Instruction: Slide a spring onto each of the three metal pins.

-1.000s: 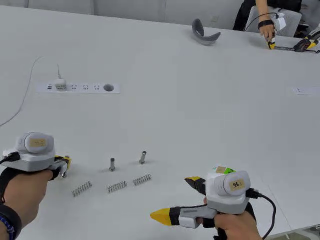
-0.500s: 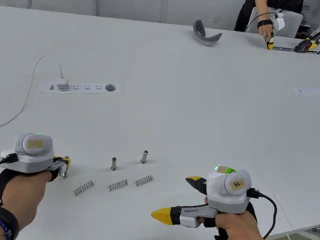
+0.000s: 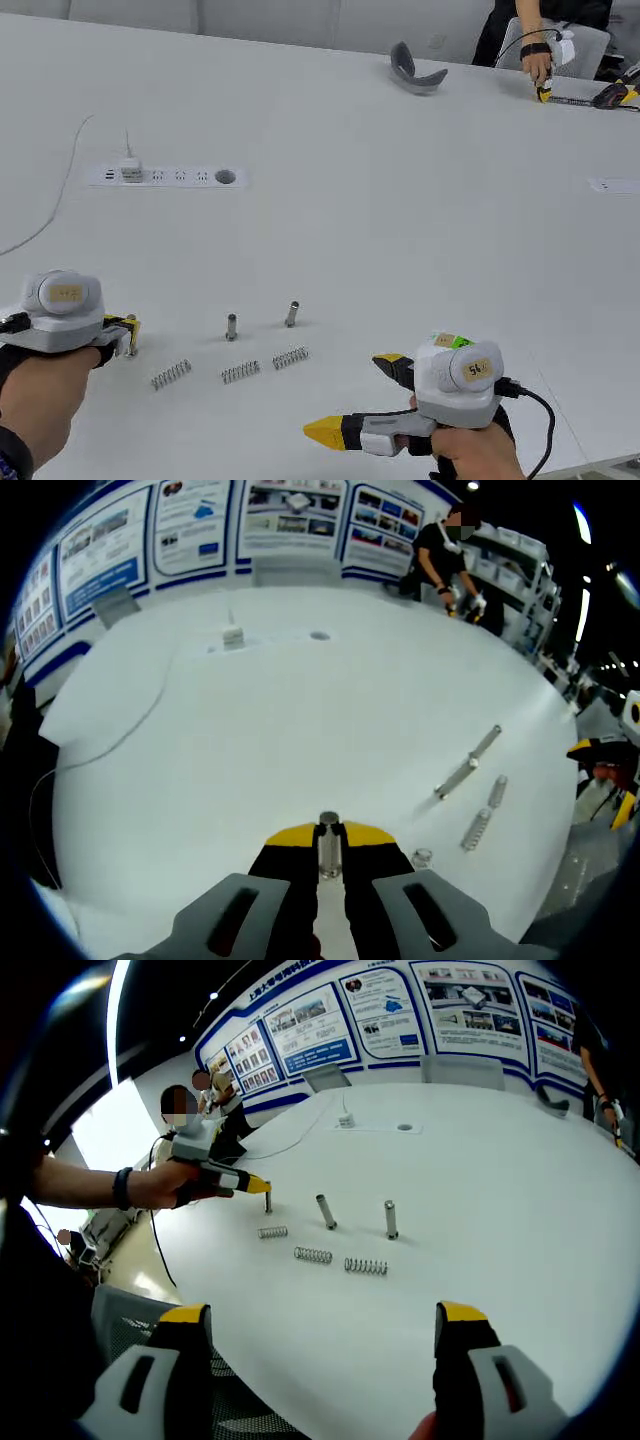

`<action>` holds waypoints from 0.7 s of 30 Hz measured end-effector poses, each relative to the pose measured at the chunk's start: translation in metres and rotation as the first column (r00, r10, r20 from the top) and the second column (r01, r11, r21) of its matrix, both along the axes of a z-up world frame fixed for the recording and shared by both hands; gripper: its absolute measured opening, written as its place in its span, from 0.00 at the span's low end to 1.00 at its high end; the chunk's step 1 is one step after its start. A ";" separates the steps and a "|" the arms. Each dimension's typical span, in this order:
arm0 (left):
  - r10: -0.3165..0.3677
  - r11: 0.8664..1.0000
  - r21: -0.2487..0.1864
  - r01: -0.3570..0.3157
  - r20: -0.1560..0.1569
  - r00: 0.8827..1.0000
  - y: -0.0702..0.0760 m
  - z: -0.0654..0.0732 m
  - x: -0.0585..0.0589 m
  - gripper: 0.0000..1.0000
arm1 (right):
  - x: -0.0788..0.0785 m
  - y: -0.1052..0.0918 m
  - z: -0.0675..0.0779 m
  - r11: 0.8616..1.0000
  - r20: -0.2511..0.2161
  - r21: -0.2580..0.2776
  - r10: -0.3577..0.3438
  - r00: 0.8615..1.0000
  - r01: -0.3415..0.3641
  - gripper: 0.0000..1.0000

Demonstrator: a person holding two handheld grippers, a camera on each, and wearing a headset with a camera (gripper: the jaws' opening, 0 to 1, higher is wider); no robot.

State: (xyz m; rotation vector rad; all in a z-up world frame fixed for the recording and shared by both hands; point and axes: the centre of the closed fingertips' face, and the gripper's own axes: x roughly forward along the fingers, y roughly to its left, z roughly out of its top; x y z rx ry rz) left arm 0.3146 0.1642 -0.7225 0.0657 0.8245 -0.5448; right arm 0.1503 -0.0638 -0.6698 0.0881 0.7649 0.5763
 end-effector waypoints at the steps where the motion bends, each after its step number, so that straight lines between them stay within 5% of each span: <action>1: 0.001 1.000 -0.001 -0.001 0.000 1.000 0.000 0.000 0.000 0.07 | 0.000 0.000 0.000 1.000 0.000 -0.001 0.000 1.000 0.000 0.93; 21: 0.005 1.000 -0.001 -0.005 0.016 1.000 0.003 0.002 -0.007 0.07 | -0.001 0.001 0.001 1.000 0.006 0.003 0.002 1.000 -0.002 0.93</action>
